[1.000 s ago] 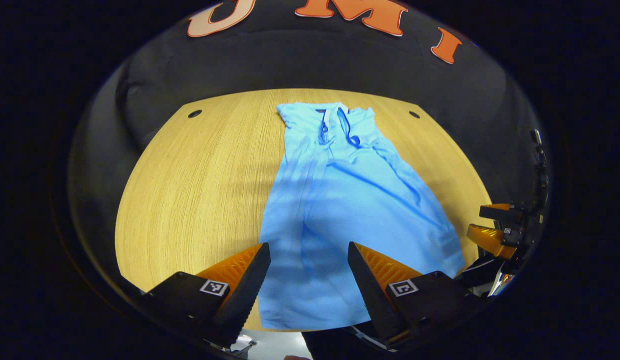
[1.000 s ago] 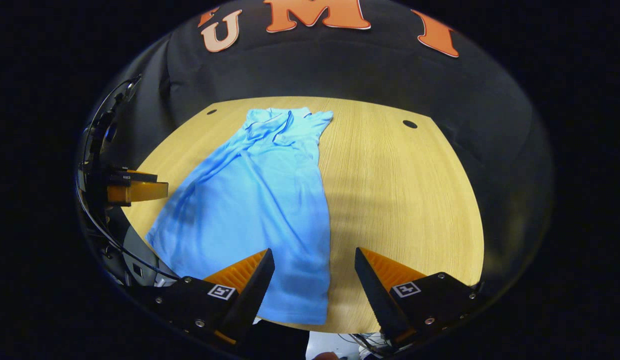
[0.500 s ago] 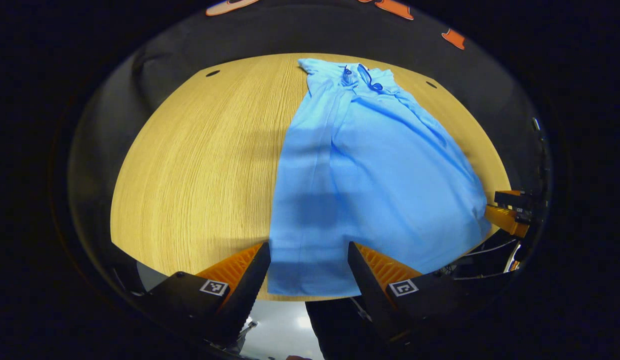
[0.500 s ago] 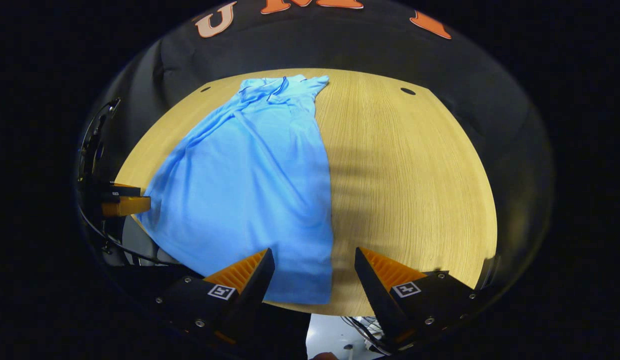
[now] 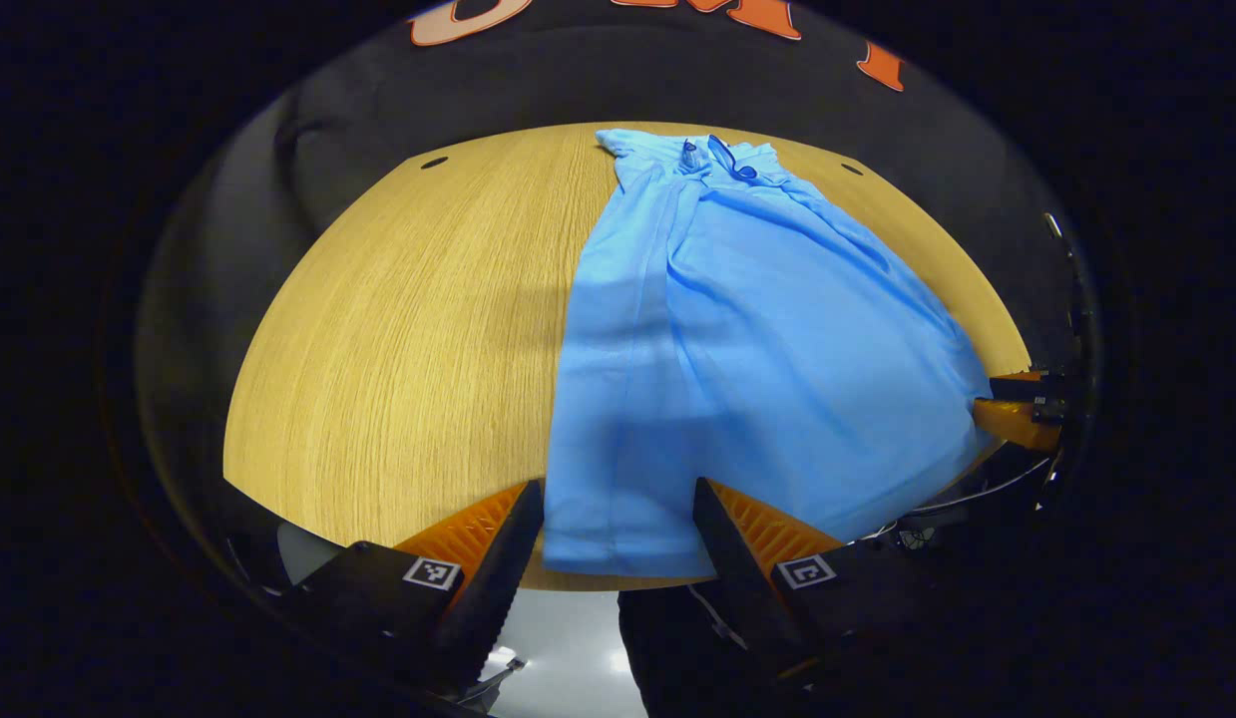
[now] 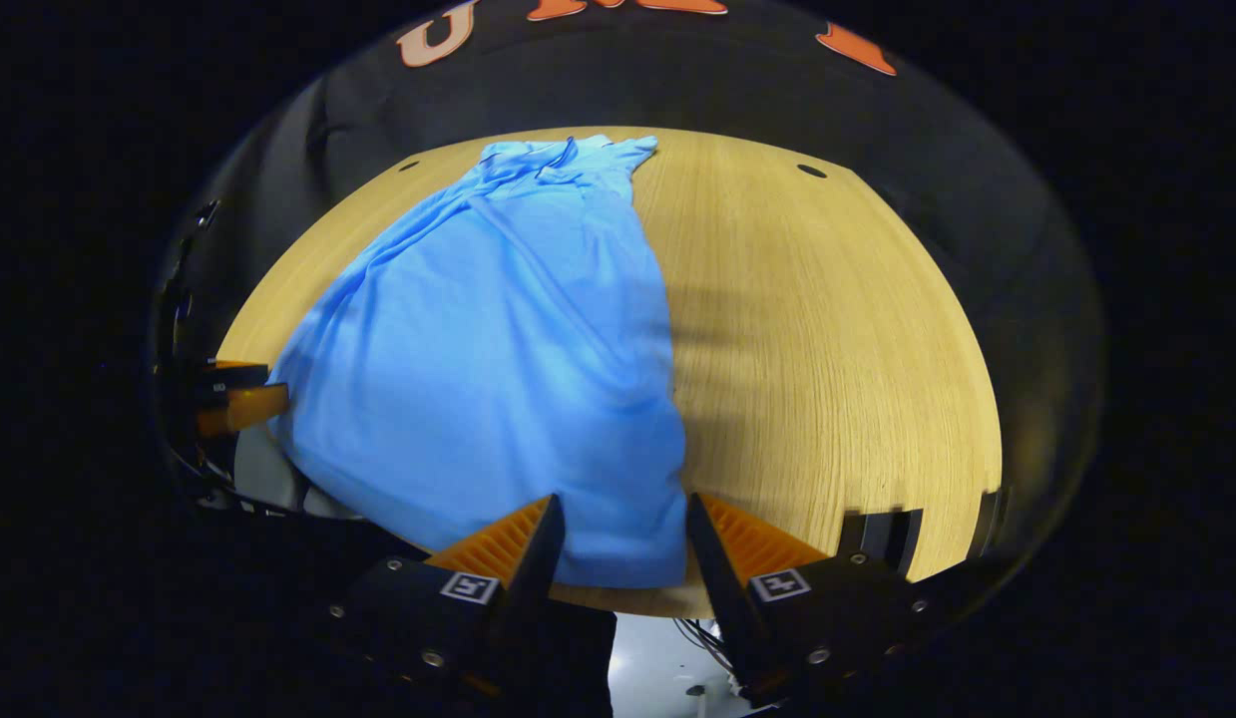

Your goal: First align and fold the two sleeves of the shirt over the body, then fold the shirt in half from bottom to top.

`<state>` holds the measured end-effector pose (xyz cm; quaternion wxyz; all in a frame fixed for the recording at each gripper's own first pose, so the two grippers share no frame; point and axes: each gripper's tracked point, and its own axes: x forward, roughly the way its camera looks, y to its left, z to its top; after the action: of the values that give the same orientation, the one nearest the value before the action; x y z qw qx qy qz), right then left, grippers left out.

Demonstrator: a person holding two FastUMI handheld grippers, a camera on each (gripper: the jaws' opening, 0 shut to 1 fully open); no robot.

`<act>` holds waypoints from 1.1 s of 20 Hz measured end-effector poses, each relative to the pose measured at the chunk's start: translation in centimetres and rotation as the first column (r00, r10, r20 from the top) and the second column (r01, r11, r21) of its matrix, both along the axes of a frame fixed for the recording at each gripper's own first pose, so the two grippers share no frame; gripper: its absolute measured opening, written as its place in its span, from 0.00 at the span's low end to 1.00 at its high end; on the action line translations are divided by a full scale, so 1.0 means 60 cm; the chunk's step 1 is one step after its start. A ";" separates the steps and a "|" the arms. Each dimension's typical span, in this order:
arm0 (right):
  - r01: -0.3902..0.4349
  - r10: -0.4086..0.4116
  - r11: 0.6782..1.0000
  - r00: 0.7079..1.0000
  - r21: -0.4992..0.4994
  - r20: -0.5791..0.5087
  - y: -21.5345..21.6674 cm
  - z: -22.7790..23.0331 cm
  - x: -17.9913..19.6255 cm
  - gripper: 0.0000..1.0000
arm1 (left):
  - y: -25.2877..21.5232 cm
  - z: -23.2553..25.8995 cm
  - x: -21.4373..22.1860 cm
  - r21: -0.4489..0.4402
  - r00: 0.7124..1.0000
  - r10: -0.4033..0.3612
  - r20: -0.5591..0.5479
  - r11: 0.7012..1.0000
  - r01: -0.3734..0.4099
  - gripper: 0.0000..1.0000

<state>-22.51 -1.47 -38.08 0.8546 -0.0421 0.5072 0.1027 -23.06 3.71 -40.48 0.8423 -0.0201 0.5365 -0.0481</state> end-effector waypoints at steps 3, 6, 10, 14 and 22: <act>0.043 -0.042 0.999 0.998 0.030 -0.038 0.013 -0.001 0.007 0.22 | -0.021 0.001 0.014 -0.015 1.000 -0.014 0.005 1.000 0.014 0.52; 0.058 -0.052 0.996 0.995 0.067 -0.081 0.029 0.000 0.015 0.06 | -0.037 -0.001 0.038 -0.013 0.999 -0.038 -0.006 0.999 0.038 0.07; 0.165 -0.145 0.966 0.983 0.197 -0.113 0.051 0.018 0.042 0.00 | -0.037 0.014 0.083 -0.047 1.000 -0.010 0.006 0.999 0.010 0.04; 0.194 -0.180 0.945 0.981 0.263 -0.075 0.068 0.059 0.099 0.00 | -0.040 0.056 0.155 -0.071 0.997 -0.010 0.072 0.997 0.015 0.04; 0.180 -0.195 0.941 0.980 0.287 0.026 0.090 0.118 0.221 0.01 | -0.033 0.122 0.293 -0.110 0.982 -0.013 0.186 0.993 0.034 0.04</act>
<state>-9.25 3.95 -31.01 0.8710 0.1265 0.4658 0.0914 -5.49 1.75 -33.16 0.8854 -0.0569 0.4524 -0.0898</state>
